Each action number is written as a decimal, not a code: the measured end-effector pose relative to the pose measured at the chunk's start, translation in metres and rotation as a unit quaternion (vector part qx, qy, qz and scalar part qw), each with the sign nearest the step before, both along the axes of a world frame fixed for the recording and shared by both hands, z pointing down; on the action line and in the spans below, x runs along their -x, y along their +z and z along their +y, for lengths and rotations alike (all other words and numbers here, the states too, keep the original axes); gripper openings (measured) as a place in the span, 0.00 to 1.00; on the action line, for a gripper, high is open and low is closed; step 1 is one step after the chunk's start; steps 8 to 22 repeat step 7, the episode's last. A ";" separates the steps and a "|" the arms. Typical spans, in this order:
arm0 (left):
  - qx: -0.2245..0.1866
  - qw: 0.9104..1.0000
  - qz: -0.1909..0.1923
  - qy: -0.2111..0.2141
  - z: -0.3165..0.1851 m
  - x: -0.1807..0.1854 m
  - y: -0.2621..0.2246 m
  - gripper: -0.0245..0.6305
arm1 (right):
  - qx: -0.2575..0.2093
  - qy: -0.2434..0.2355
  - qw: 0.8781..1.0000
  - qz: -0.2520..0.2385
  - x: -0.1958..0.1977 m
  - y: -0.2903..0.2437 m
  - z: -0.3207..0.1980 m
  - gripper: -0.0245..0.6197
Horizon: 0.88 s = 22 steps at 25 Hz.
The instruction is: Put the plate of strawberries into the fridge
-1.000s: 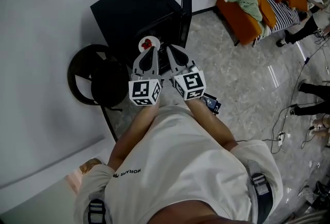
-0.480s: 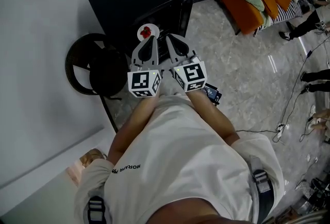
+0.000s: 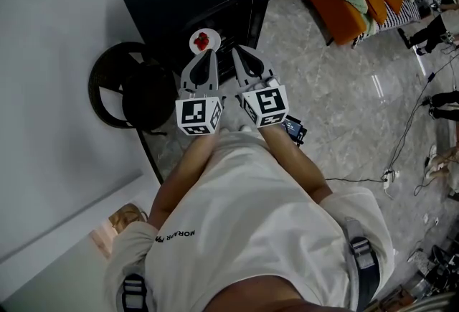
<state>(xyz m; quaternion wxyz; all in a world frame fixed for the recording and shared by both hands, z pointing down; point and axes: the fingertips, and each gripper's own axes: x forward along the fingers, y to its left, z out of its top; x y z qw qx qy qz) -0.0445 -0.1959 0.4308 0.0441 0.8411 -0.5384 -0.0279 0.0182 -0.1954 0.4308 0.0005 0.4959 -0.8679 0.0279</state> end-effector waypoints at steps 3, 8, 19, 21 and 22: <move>0.003 1.000 0.001 -0.001 -0.001 0.002 0.002 0.04 | -0.001 0.000 1.000 0.001 0.001 0.000 0.000 0.06; 0.005 1.000 0.000 -0.001 -0.002 0.005 0.003 0.04 | 0.003 0.000 1.000 0.001 0.005 0.003 -0.001 0.06; 0.005 1.000 0.000 -0.001 -0.002 0.005 0.003 0.04 | 0.003 0.000 1.000 0.001 0.005 0.003 -0.001 0.06; 0.005 1.000 0.000 -0.001 -0.002 0.005 0.003 0.04 | 0.003 0.000 1.000 0.001 0.005 0.003 -0.001 0.06; 0.005 1.000 0.000 -0.001 -0.002 0.005 0.003 0.04 | 0.003 0.000 1.000 0.001 0.005 0.003 -0.001 0.06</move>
